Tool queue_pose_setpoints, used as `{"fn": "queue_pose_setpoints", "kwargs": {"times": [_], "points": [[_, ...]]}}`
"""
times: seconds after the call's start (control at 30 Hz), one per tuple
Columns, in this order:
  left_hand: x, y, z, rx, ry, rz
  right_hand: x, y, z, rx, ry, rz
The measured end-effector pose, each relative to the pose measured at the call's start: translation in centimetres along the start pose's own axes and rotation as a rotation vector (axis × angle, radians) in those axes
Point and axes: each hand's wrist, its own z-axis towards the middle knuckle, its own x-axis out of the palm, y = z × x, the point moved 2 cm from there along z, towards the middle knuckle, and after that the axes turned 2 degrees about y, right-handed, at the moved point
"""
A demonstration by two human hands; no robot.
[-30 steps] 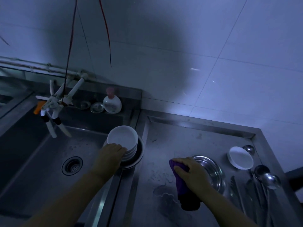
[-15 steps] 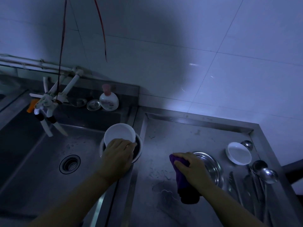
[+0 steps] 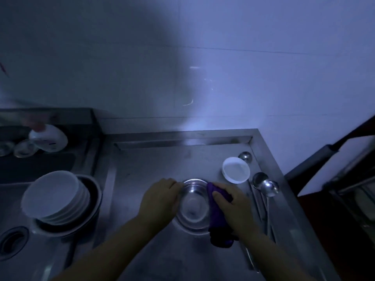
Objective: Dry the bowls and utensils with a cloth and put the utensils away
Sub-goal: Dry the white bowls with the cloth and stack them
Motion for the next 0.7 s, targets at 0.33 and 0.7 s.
{"fn": "queue_pose_setpoints", "kwargs": {"times": [0.33, 0.7], "points": [[14.9, -8.9, 14.4, -0.462, 0.297, -0.317, -11.4, -9.0, 3.9, 0.179, -0.199, 0.209], [22.2, -10.1, 19.7, -0.898, 0.348, -0.439, -16.6, -15.0, 6.8, 0.219, -0.169, 0.263]]}}
